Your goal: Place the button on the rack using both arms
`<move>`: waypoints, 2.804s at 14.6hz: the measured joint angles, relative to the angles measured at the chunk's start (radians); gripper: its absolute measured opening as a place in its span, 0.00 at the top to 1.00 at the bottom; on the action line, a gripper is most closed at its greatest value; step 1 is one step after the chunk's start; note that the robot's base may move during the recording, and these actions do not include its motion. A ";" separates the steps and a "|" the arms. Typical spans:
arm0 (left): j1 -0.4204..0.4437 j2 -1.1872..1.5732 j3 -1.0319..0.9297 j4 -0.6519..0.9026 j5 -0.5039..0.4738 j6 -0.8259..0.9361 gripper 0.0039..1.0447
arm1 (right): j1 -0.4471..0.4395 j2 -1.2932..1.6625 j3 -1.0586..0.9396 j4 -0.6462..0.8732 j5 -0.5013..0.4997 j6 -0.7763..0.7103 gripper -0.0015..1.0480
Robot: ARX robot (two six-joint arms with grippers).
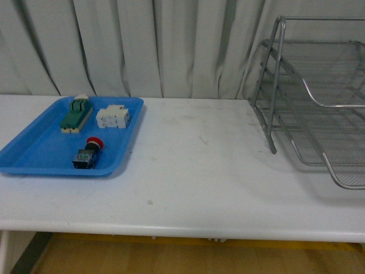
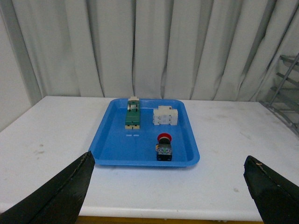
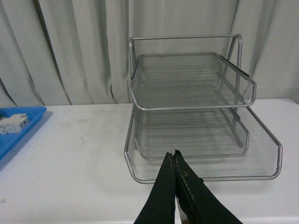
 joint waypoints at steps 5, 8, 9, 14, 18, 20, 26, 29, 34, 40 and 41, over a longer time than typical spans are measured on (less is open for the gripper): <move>0.000 0.000 0.000 0.000 0.000 0.000 0.06 | 0.000 -0.102 0.000 -0.097 0.000 0.000 0.98; 0.000 0.000 0.000 0.000 0.000 0.000 0.06 | 0.000 -0.158 0.000 -0.154 0.000 0.000 0.98; 0.000 0.000 0.000 0.000 0.000 0.000 0.06 | 0.000 -0.175 0.000 -0.172 0.000 0.000 0.98; 0.000 0.000 0.000 0.000 0.000 0.000 0.06 | 0.000 -0.363 0.000 -0.373 0.000 -0.001 0.98; 0.000 0.000 0.000 0.000 0.000 0.000 0.06 | 0.000 -0.364 0.000 -0.370 0.000 -0.001 0.98; 0.000 0.000 0.000 0.000 0.000 0.000 0.06 | 0.000 -0.364 0.000 -0.370 0.000 -0.003 0.83; 0.000 0.000 0.000 0.000 0.000 0.000 0.06 | 0.000 -0.364 0.000 -0.370 0.000 -0.003 0.12; -0.065 0.234 0.158 -0.290 -0.108 -0.183 0.06 | 0.000 -0.364 0.000 -0.370 0.000 -0.004 0.06; 0.008 1.020 0.476 0.240 0.023 -0.212 0.06 | 0.000 -0.365 0.000 -0.370 0.000 -0.004 0.06; -0.040 1.938 1.132 0.063 -0.041 -0.066 0.06 | 0.000 -0.365 0.000 -0.370 0.001 -0.004 0.06; -0.046 2.003 1.194 0.034 -0.047 -0.056 0.06 | 0.000 -0.365 0.000 -0.370 0.001 -0.004 0.06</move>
